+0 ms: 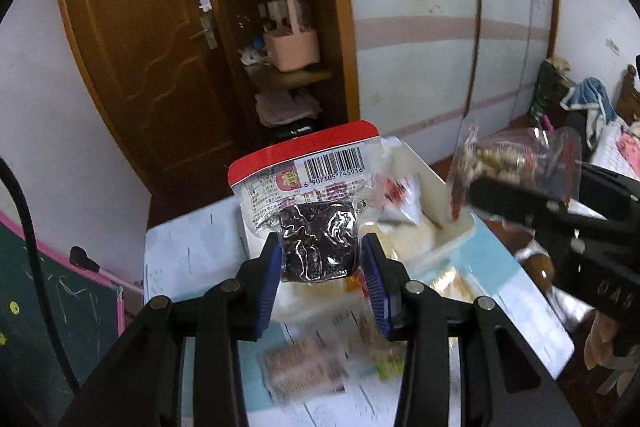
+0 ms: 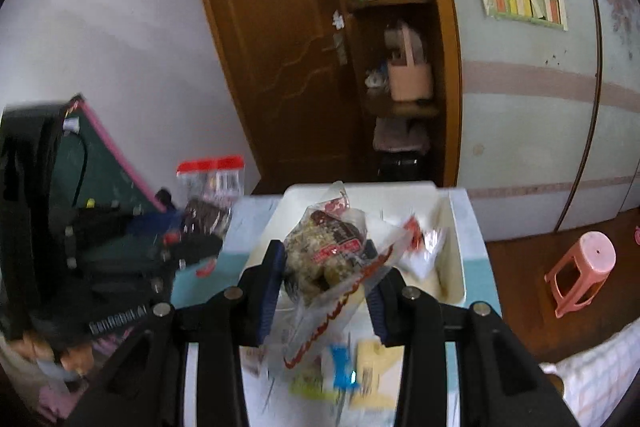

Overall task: Organize snacks
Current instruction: 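Lift both packs over the white tray and open both tools to drop them, then move both tools back to the remaining snacks beside the tray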

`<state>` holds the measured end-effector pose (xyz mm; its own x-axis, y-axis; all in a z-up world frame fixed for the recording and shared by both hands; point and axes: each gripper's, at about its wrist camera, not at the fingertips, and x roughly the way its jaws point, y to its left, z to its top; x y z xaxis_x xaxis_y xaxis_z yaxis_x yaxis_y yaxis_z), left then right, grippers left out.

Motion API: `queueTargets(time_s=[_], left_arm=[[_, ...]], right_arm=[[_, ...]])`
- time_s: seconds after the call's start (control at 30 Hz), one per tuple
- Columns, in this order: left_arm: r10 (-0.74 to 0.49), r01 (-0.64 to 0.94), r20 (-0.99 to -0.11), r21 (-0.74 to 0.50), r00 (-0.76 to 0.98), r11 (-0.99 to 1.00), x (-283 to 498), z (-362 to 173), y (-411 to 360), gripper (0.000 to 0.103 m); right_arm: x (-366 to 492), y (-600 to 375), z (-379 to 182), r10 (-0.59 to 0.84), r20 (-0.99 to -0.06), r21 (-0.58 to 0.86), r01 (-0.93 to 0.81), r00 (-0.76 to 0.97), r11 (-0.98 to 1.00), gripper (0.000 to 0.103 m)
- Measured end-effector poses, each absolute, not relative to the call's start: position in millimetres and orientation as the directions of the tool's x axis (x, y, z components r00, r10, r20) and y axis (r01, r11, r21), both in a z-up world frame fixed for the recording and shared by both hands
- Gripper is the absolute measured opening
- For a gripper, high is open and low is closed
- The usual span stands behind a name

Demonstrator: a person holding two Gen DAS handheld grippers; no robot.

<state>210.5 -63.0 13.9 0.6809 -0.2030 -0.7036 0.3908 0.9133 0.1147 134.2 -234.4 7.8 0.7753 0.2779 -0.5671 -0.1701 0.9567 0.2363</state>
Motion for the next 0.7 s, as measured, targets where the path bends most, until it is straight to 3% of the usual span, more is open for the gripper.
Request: queueTargets(time_s=[0.17,0.2,0.27,0.3,0.33,0.7], left_arm=[[-0.179,0.338,-0.703,0.093,0.689,0.936,256.7,11.2,-61.2,0.044],[-0.171,0.322,-0.71,0.083,0.684,0.943,267.1,7.5,-59.8,0.05],[-0.146,0.289,-0.716,0.081,0.683,0.954,281.5,-3.8,-58.4,0.072],[-0.125,0.267,-0.716,0.09,0.687,0.959,288.4,-10.4,-56.6,0.091],[-0.116,0.257,-0.712,0.093,0.693,0.962,292.7,-14.1,-55.3,0.096],[-0.199,0.295,-0.679,0.027,0.706,0.955,283.1,-42.1,-38.9,0.096]], right_arm=[[190.7,-244.7,-2.3,0.208,-0.606,0.231,-0.08,0.768,0.97,0.039],[198.5,-247.8,-7.1,0.202,-0.62,0.237,-0.065,0.758,0.969,0.04],[217.4,-249.6,-19.1,0.19,-0.653,0.235,-0.043,0.733,0.971,0.043],[224.1,-250.5,-25.1,0.174,-0.668,0.224,-0.027,0.724,0.974,0.046],[228.4,-251.3,-30.4,0.156,-0.68,0.212,-0.012,0.717,0.977,0.047],[221.5,-241.0,-49.9,0.161,-0.712,0.168,-0.057,0.683,0.984,0.051]])
